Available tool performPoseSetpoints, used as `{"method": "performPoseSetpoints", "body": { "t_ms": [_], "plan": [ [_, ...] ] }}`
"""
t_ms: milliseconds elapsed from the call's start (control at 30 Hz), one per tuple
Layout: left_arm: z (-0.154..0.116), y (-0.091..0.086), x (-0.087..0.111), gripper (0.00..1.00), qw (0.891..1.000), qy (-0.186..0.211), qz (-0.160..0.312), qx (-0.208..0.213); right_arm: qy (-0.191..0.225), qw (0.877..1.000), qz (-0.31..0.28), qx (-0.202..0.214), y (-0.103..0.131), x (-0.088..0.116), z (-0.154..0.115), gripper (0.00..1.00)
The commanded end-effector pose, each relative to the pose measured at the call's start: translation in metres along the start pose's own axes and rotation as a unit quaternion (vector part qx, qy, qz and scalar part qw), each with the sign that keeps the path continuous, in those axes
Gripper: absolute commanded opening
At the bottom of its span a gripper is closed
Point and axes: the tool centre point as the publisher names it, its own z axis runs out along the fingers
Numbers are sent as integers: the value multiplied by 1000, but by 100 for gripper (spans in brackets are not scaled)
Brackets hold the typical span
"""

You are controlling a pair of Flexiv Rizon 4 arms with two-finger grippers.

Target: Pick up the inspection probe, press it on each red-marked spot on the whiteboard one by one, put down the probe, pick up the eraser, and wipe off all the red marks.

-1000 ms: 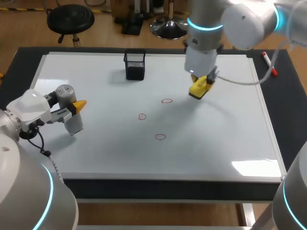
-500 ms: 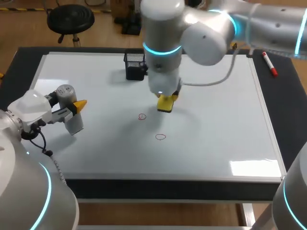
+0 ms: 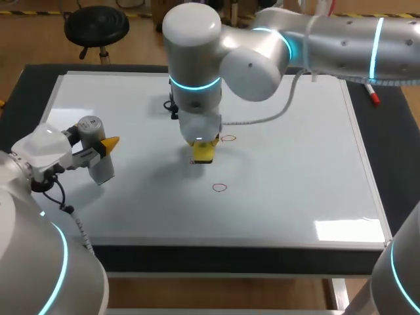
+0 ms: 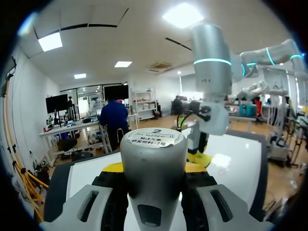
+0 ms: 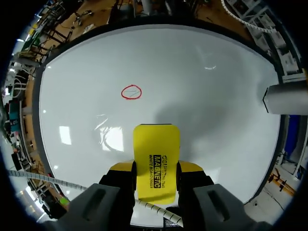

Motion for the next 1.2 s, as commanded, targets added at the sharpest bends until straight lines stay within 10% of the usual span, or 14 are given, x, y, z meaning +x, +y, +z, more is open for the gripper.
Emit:
{"method": "performPoseSetpoints", "body": {
  "t_ms": [33,600,1200],
  "plan": [
    [1,-1,2,0,1000,-12,0,2,2,1000,-19,-2,-2,-18,9,0],
    [1,-1,2,0,1000,-12,0,2,-16,998,-59,-7,4,-44,24,0],
    [1,-1,2,0,1000,-12,0,2,4,999,-33,-26,3,-26,47,0]
  ]
}}
